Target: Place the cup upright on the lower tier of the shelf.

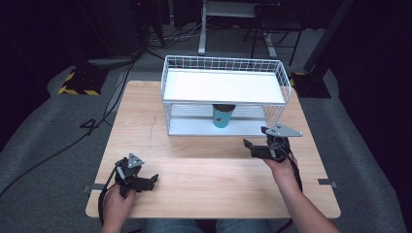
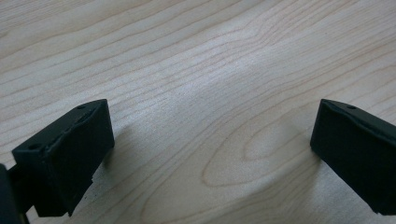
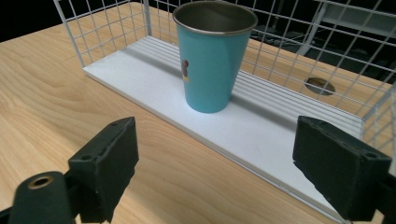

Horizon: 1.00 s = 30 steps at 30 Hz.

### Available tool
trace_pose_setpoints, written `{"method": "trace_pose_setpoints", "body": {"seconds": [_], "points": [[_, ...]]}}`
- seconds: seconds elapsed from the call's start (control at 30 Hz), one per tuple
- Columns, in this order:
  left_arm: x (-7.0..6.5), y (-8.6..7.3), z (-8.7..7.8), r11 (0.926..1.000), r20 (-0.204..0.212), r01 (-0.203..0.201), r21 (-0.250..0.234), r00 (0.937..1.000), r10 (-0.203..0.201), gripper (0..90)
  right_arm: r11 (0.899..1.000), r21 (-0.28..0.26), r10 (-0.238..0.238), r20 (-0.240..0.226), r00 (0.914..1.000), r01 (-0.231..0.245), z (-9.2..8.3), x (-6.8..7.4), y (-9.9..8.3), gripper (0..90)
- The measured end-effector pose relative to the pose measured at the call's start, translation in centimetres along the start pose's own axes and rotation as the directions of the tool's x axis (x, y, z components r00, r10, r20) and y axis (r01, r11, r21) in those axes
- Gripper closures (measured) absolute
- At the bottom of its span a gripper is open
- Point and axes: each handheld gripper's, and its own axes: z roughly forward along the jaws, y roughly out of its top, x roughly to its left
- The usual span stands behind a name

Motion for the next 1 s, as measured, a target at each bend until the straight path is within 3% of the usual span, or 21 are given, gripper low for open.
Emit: {"method": "trace_pose_setpoints", "body": {"seconds": [0.37, 0.6, 0.73, 1.0], "points": [[0.0, 0.0, 0.0, 1.0000, 0.003, -0.003, 0.001, 1.0000, 0.003, 0.1, 0.999, 0.014, 0.038, 0.005, 0.9993, -0.038, -4.1, -2.9, -2.2, 15.5], [0.0, 0.0, 0.0, 1.0000, 0.002, -0.003, 0.002, 1.0000, 0.003, 0.1, 0.998, 0.038, 0.049, -0.020, 0.9986, -0.049, -6.1, -4.4, -3.9, 15.7], [0.0, 0.0, 0.0, 1.0000, 0.003, -0.003, 0.002, 1.0000, 0.003, 0.1, 0.998, 0.054, 0.037, -0.047, 0.9982, -0.035, -7.0, -4.6, -4.8, 15.8], [0.0, 0.0, 0.0, 1.0000, 0.000, -0.003, 0.001, 1.0000, 0.003, 0.1, 0.998, 0.050, 0.038, -0.051, 0.9980, -0.036, -8.2, -4.4, -7.0, 15.7]]}}
